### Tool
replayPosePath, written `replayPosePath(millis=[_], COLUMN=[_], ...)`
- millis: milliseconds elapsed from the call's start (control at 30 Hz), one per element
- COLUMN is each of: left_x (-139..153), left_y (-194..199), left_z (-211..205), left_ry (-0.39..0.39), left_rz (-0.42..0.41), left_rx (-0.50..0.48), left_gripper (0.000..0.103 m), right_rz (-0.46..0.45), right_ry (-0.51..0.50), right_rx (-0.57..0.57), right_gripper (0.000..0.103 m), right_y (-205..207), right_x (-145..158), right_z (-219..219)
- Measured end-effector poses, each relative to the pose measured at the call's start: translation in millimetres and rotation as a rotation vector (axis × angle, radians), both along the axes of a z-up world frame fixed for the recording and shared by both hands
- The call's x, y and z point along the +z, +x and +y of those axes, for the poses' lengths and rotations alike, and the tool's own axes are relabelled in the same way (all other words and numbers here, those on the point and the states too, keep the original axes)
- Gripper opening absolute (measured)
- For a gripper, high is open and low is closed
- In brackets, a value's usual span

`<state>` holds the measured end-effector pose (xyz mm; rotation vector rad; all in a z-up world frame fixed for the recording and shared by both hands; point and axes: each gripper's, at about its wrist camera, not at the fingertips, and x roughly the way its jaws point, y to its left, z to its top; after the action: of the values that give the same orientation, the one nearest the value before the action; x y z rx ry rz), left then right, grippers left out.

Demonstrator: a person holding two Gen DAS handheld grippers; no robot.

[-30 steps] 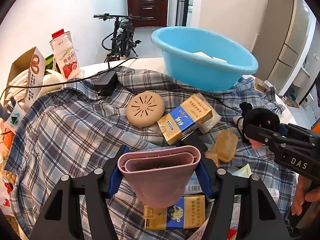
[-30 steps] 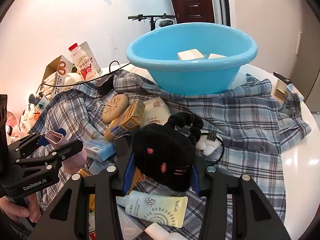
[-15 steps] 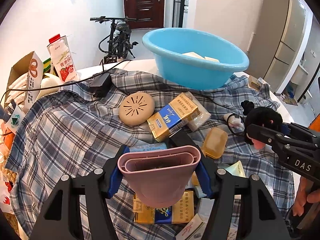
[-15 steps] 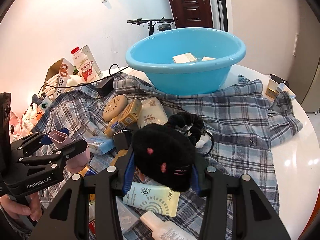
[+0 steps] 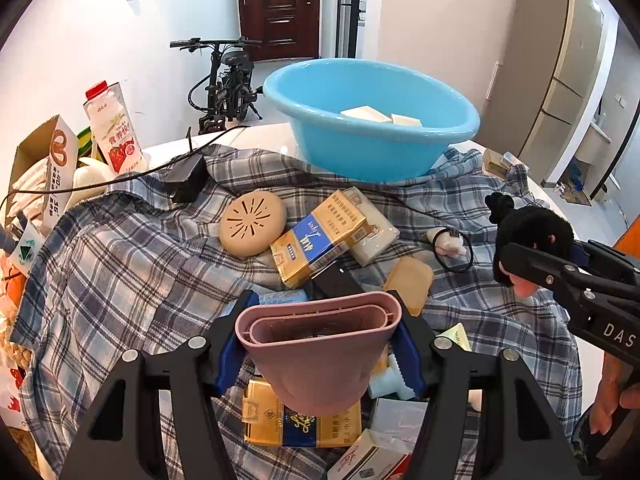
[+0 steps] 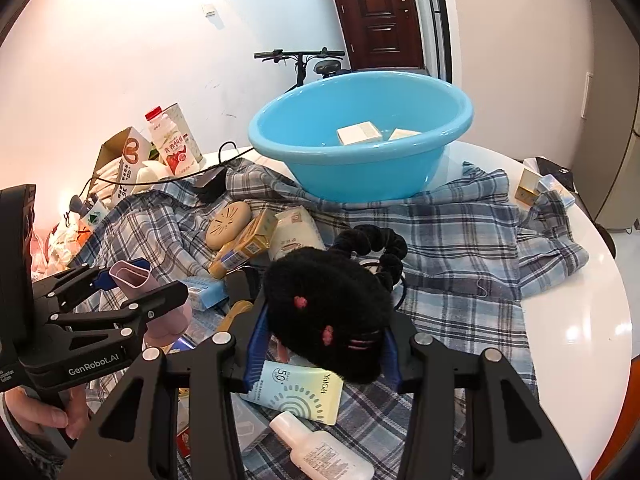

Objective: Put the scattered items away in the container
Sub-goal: 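Carry the pink holder and black hair tie toward the basin with both grippers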

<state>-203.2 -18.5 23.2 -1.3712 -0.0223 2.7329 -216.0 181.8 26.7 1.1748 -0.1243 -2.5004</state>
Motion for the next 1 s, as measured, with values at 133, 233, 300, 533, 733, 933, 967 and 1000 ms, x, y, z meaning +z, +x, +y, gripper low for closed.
replayPosePath(millis=[133, 233, 300, 533, 733, 933, 967, 1000], left_x=[6.5, 12.9, 15.6, 27.3, 40.8, 57.4, 59.3, 60.9], left_y=[-3.5, -7.6, -11.2, -22.7, -29.3, -40.2, -42.1, -43.5], left_z=[5.3, 6.7, 8.5, 11.2, 10.7, 9.8, 9.6, 9.4], left_ry=[0.004, 0.011, 0.009, 0.013, 0.014, 0.003, 0.002, 0.001], left_rz=[0.01, 0.023, 0.026, 0.036, 0.06, 0.093, 0.097, 0.1], left_rx=[-0.008, -0.002, -0.001, -0.013, -0.013, -0.004, -0.003, -0.003], left_gripper=[0.065, 0.065, 0.065, 0.065, 0.065, 0.065, 0.065, 0.065], right_rz=[-0.004, -0.007, 0.007, 0.038, 0.031, 0.047, 0.047, 0.047], right_ry=[-0.008, -0.004, 0.005, 0.009, 0.028, 0.027, 0.03, 0.035], right_rx=[-0.005, 0.003, 0.007, 0.006, 0.03, 0.03, 0.027, 0.022], right_gripper=[0.046, 0.046, 0.046, 0.046, 0.046, 0.046, 0.046, 0.046], right_y=[-2.9, -7.5, -8.8, -14.7, -21.3, -30.8, -33.1, -35.1], right_x=[1.0, 4.3, 10.3, 25.8, 30.0, 41.8, 42.9, 43.5], right_z=[5.3, 6.5, 7.1, 6.7, -0.4, -3.1, -3.1, -3.1])
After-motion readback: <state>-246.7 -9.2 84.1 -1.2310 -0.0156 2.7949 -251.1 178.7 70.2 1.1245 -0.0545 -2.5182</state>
